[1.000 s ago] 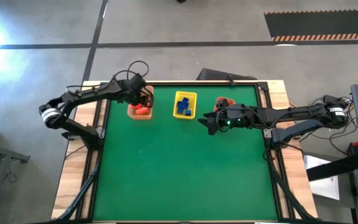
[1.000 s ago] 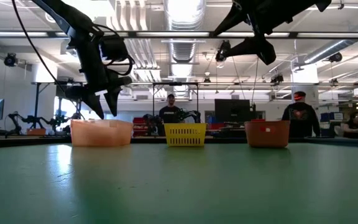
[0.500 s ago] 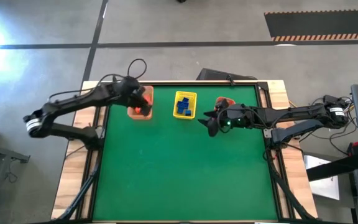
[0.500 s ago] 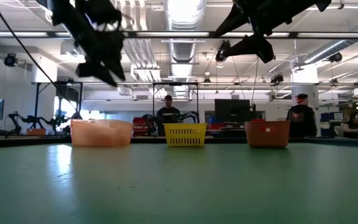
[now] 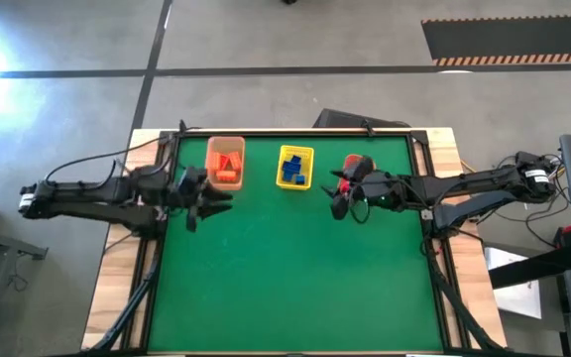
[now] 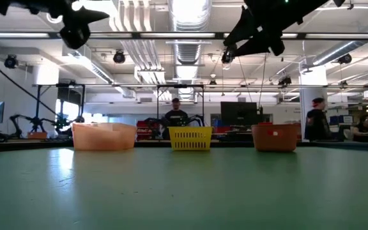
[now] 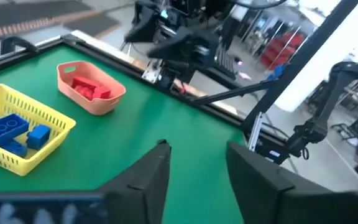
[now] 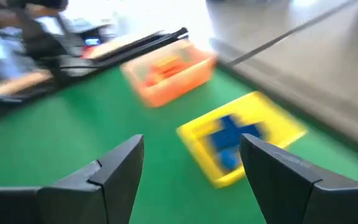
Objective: Sort & place blocks by color
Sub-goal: Return to Home Position
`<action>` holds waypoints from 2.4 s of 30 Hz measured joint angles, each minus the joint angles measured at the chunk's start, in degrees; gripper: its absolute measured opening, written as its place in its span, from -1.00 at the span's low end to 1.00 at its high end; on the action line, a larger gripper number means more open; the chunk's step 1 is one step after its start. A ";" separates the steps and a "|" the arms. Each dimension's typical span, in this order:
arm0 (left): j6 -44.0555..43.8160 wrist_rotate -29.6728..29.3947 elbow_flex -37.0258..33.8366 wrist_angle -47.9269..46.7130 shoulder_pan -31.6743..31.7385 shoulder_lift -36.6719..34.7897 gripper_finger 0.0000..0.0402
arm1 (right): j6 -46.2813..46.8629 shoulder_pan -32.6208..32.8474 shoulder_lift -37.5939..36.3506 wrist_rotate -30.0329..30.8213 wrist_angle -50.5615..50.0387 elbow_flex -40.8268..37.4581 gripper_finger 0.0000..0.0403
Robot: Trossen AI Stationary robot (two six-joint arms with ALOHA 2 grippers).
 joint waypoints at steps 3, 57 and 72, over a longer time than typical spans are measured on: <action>0.04 -3.91 -6.24 4.29 -3.26 -5.16 -0.47 | -5.96 2.34 -0.21 10.10 0.19 -0.15 0.26; 16.43 -2.09 -33.36 9.09 -3.60 -27.79 -0.97 | -26.16 5.49 -60.29 17.19 24.61 -39.88 0.26; 15.02 -2.07 -33.36 9.54 -3.57 -27.86 -0.97 | -25.67 5.48 -61.67 17.20 18.74 -41.25 0.26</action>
